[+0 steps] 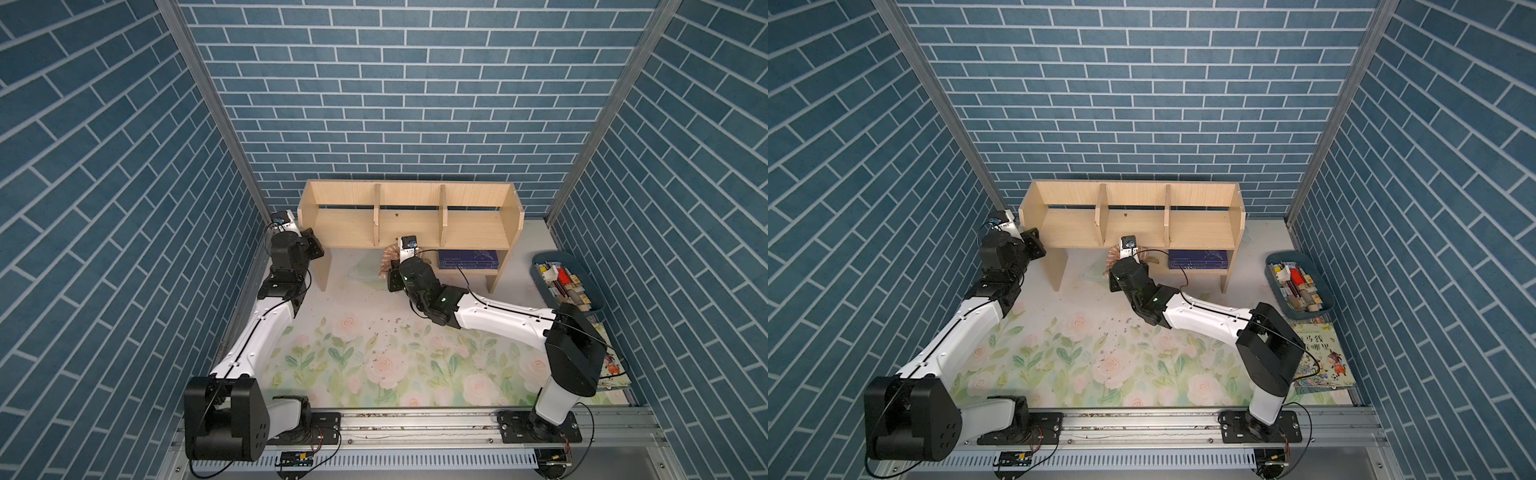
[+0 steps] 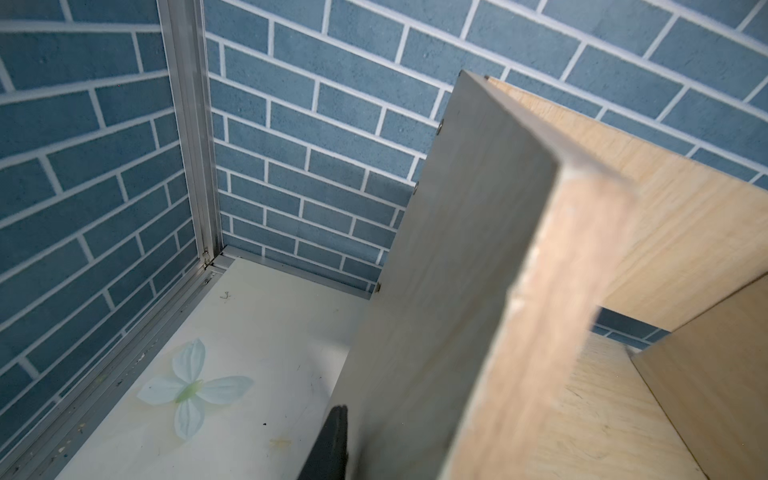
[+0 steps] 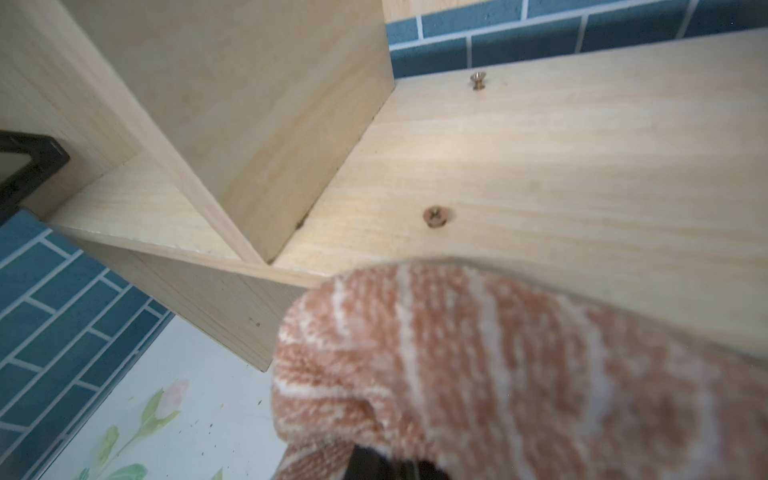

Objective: Wipe the bookshelf clean with a cloth
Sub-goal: Hold the shelf at the center of the board.

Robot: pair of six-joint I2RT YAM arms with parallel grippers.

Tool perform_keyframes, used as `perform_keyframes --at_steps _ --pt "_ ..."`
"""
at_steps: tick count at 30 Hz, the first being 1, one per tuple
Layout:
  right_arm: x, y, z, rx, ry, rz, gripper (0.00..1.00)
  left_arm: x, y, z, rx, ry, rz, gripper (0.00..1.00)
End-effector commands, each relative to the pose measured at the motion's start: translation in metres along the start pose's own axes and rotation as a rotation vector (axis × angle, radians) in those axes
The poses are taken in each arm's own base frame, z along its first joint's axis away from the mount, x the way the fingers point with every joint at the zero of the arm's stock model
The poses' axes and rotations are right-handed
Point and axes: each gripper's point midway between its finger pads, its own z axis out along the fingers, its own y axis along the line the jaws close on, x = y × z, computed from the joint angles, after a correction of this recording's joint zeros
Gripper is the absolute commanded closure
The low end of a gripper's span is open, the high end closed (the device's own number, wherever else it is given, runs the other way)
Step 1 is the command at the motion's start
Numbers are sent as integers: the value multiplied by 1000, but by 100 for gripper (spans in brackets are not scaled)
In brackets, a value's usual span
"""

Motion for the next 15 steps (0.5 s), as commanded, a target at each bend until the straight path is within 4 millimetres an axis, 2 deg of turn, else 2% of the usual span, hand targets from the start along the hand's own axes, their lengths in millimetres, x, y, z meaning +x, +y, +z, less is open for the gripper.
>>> perform_keyframes --at_steps 1,3,5,8,10,15 --pt "58 -17 10 22 94 19 100 1 -9 -1 44 8 -95 93" --pt "83 -24 11 13 122 40 100 1 -10 -4 51 6 -87 100" --pt "99 -29 12 13 142 52 100 0 -10 -7 52 -1 -82 100" --pt "99 -30 11 21 157 47 100 1 -10 -7 54 -2 -84 100" --pt "78 -30 6 38 131 23 100 2 -11 -4 54 9 -84 100" --pt "3 -34 -10 67 13 7 100 -2 -6 -9 25 -3 -90 100"
